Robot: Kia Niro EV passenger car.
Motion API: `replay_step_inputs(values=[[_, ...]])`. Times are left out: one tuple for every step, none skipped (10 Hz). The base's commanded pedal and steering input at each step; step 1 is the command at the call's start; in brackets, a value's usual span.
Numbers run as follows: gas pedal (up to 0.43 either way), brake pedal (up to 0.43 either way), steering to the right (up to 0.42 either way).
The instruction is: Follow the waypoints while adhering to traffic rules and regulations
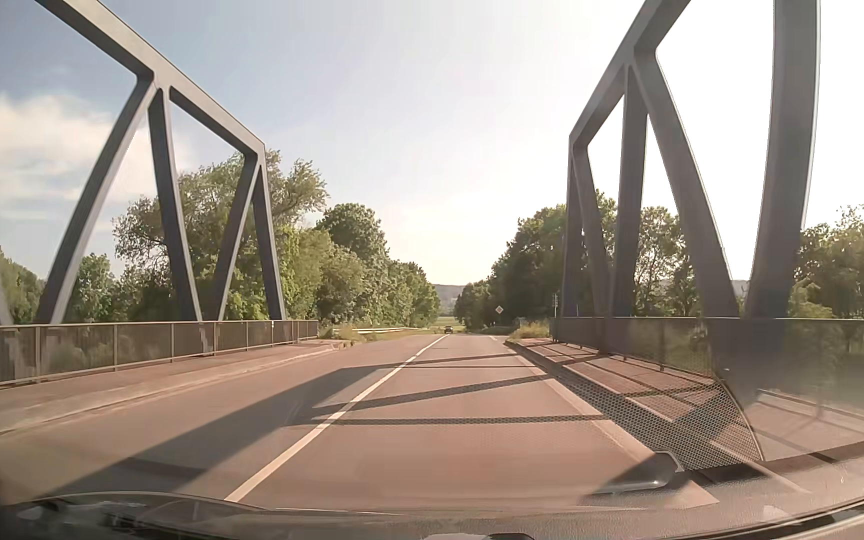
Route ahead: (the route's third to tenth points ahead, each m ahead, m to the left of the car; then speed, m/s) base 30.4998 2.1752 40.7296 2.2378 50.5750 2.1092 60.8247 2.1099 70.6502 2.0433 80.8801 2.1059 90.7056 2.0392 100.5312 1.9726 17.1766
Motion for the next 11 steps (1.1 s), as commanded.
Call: replay_step_inputs(values=[[0.138,0.000,0.000],[0.138,0.000,0.000],[0.138,0.000,0.000],[0.138,0.000,0.000],[0.150,0.000,0.000],[0.157,0.000,0.000],[0.157,0.000,0.000],[0.157,0.000,0.000],[0.169,0.000,0.000],[0.169,0.000,0.000],[0.169,0.000,0.000]])
